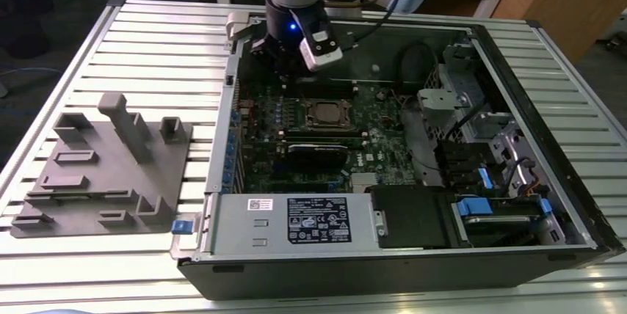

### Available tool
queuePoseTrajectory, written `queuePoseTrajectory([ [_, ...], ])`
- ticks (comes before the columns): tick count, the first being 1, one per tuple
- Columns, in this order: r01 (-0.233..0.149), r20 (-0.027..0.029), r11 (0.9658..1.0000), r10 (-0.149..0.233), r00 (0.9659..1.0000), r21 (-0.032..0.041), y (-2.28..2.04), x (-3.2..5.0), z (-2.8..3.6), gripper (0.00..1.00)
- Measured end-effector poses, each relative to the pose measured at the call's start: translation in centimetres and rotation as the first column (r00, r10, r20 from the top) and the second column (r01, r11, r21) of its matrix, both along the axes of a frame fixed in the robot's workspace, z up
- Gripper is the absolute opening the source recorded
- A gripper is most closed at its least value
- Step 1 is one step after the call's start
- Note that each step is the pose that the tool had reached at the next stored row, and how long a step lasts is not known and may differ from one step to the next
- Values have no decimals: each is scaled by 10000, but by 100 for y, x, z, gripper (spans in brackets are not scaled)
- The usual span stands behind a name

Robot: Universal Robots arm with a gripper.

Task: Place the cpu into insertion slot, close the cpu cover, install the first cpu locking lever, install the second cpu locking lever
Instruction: 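Install the first cpu locking lever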

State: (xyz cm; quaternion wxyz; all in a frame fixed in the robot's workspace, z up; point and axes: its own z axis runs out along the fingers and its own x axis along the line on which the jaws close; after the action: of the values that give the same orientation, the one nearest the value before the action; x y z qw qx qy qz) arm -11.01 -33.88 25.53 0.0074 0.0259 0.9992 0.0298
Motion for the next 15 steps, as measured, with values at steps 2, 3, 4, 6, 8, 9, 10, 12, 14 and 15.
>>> queuePoseTrajectory([
  [2,0,1,10000,0,10000,2,0,-20,-2,11],
  [3,-1,1,10000,1,10000,2,0,-27,-2,11],
  [4,0,-1,10000,0,10000,0,0,-36,-2,11],
  [6,-1,-1,10000,1,10000,25,-1,-59,-2,11],
  [8,-1,0,9999,1,10000,120,-1,-84,-2,11],
  [9,0,1,9999,0,10000,139,-1,-89,-2,11],
  [10,-1,1,9999,1,10000,139,-1,-90,-2,11],
  [12,0,0,9999,0,10000,139,5,-95,-3,11],
  [14,-1,0,9999,1,10000,139,28,-96,-3,11],
  [15,0,0,9999,0,10000,139,48,-97,-4,11],
])
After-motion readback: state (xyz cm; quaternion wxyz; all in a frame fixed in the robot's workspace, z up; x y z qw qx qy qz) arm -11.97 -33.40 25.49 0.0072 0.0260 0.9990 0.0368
